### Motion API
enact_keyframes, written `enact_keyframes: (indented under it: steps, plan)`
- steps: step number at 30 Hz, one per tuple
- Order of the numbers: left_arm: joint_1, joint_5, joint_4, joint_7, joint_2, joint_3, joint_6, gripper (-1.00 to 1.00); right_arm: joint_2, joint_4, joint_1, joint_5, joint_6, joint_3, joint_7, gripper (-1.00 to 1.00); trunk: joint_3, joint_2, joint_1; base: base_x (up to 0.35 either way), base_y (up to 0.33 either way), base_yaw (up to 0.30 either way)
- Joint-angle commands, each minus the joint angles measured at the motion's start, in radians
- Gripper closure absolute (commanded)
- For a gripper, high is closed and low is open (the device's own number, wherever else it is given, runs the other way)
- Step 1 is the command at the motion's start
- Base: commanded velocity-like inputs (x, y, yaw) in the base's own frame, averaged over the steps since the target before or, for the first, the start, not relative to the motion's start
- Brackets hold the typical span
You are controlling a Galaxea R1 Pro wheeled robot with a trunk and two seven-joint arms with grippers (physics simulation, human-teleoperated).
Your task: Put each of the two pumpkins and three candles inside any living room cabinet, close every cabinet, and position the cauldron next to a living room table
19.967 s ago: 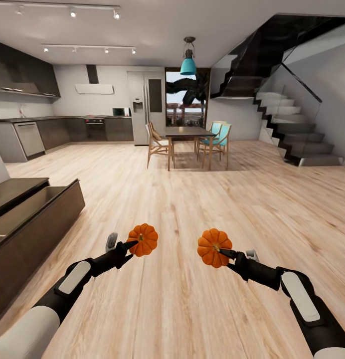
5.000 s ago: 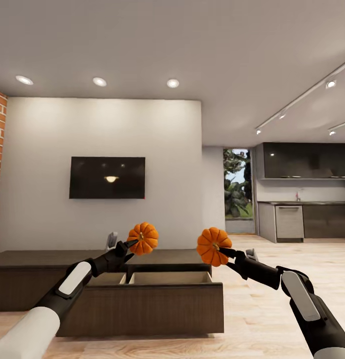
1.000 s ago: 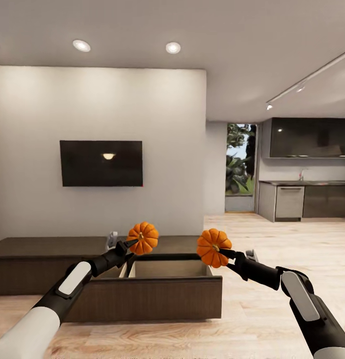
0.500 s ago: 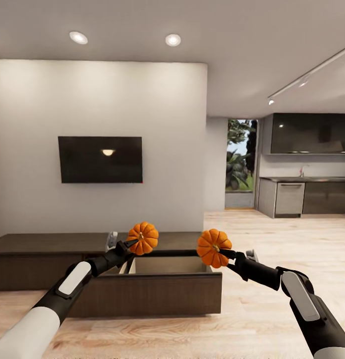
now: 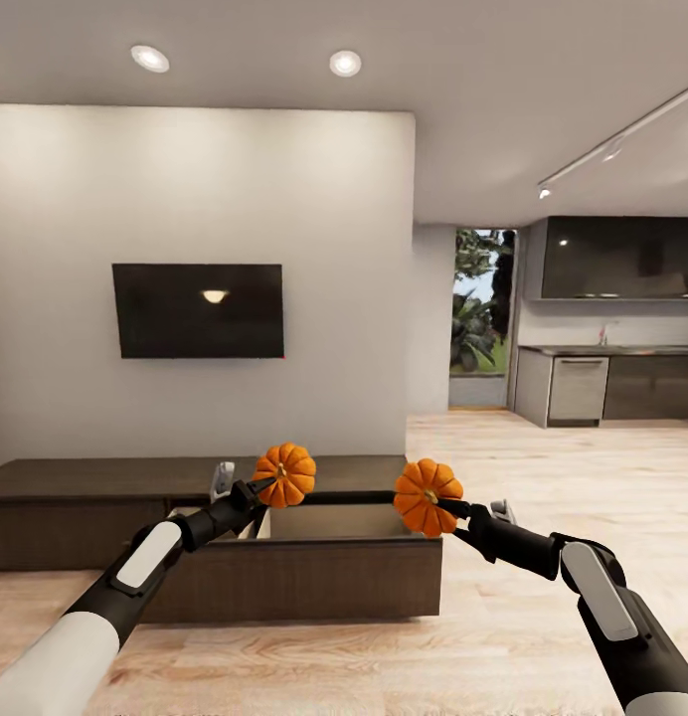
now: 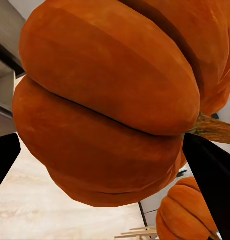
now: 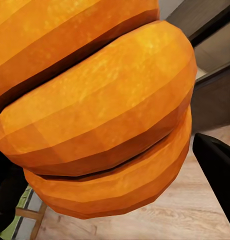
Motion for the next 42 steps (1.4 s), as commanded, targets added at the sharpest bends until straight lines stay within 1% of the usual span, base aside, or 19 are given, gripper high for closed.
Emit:
enact_keyframes:
  steps: [1,13,42]
  plan:
    - [-0.001,0.006,0.0,-0.002,0.001,-0.003,0.002,1.0,0.0,0.0,-0.001,0.004,0.005,-0.002,0.006,1.0,-0.003,-0.001,0.0,0.0,0.0,0.0]
    - [0.0,0.005,0.0,-0.043,0.003,-0.003,0.0,1.0,0.0,0.001,-0.001,0.004,0.005,-0.002,0.004,1.0,-0.023,-0.001,0.0,0.0,0.0,0.0]
    - [0.0,0.006,-0.001,-0.046,0.003,-0.003,0.001,1.0,0.0,0.001,-0.001,0.004,0.005,-0.002,0.003,1.0,-0.071,-0.001,0.0,0.0,0.0,0.0]
